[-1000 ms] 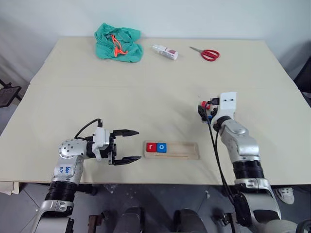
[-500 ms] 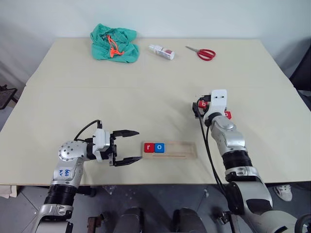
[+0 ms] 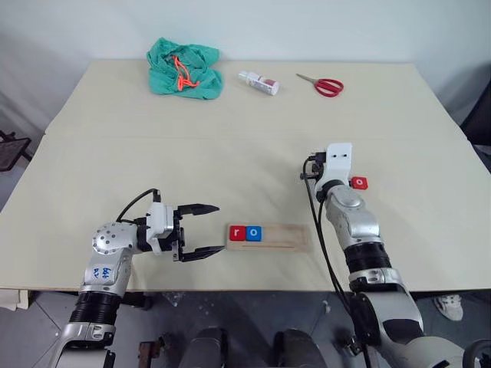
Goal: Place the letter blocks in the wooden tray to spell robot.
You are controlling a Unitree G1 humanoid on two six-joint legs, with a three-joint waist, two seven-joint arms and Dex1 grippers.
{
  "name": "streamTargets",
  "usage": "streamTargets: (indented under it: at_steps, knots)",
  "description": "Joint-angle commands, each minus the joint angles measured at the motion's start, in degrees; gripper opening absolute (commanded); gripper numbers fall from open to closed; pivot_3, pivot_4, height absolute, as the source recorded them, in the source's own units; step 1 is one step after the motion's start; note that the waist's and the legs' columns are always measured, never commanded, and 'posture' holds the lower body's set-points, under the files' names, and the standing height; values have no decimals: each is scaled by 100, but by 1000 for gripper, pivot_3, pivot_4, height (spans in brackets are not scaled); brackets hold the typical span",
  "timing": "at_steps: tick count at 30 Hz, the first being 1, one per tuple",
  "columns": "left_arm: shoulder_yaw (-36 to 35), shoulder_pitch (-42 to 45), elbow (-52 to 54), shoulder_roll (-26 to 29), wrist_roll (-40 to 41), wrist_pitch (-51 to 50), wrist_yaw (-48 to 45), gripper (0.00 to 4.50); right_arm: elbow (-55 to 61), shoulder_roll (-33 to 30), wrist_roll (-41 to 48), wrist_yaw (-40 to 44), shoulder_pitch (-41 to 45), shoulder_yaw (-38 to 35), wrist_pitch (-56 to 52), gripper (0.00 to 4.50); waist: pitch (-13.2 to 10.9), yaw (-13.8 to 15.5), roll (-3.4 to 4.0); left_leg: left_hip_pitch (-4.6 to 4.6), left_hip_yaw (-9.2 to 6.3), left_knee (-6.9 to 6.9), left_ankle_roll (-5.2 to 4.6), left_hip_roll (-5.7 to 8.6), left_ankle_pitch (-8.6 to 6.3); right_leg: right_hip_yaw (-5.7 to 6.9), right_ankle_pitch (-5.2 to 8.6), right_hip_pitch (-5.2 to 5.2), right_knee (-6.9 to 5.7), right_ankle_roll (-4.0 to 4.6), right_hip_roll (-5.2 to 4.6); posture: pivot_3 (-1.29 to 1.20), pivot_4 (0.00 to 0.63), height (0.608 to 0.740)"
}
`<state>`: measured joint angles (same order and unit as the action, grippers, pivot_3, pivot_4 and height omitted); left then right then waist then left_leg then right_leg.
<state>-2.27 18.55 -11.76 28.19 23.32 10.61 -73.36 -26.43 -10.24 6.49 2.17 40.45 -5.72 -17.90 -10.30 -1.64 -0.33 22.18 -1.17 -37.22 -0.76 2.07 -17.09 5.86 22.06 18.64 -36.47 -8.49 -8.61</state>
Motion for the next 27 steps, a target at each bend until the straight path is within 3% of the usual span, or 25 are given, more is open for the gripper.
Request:
streamTargets:
  at_steps: [1, 5, 10, 11, 13, 16, 24, 27]
  knots:
    - [-54, 22, 115, 64, 143, 50, -105, 4500, 1137, -107, 190, 252, -268, -48, -366, 23, -1, 0, 1, 0, 0, 1, 0, 0, 0, 0, 0, 1, 0, 0, 0, 0, 150, 740]
    - [-35, 87, 11, 72, 139, 49, -225, 4500, 2254, -295, 394, 503, -676, -102, -1004, 23, -1, -1, 2, 4, 2, 6, 0, -1, 0, 0, 0, 8, 0, 0, 0, 0, 150, 740]
    - [-28, 280, -255, 18, 79, 103, -270, 4500, 2782, -495, 507, 743, -946, -181, -1171, 23, -1, 4, 2, 3, 6, 5, 0, -2, 0, 0, 0, 7, 1, 0, 1, 0, 150, 740]
    - [-22, 302, -278, 5, 77, 110, -274, 4500, 2854, -503, 591, 793, -944, -209, -1324, 187, -1, 3, 2, 3, 7, 4, 0, -2, 0, 0, 0, 7, 1, 0, 1, 0, 150, 740]
    - [-11, 335, -319, -13, 66, 132, -280, 4500, 2940, -498, 616, 784, -920, -256, -1377, 599, -1, 3, 2, 4, 7, 5, 0, -2, 0, 0, 0, 8, 1, 0, 0, 0, 150, 740]
    - [-4, 361, -350, -35, 60, 158, -280, 4500, 2901, -552, 546, 733, -865, -294, -1411, 1577, -1, 2, 2, 3, 7, 6, 0, -3, 0, 1, 0, 9, 0, 0, 1, 0, 150, 740]
    - [9, 347, -343, -61, 71, 190, -232, 4500, 2341, -728, 309, 723, -779, -165, -1419, 4455, -2, 4, 2, 4, 8, 5, 0, -2, 0, 0, 0, 9, 1, 0, 0, 0, 150, 740]
    - [-2, 336, -349, -56, 75, 203, -220, 4500, 2157, -753, 210, 745, -761, -112, -1372, 4485, -2, 2, 2, 4, 8, 5, 0, -1, 0, 1, 0, 9, 1, 0, 0, 0, 150, 740]
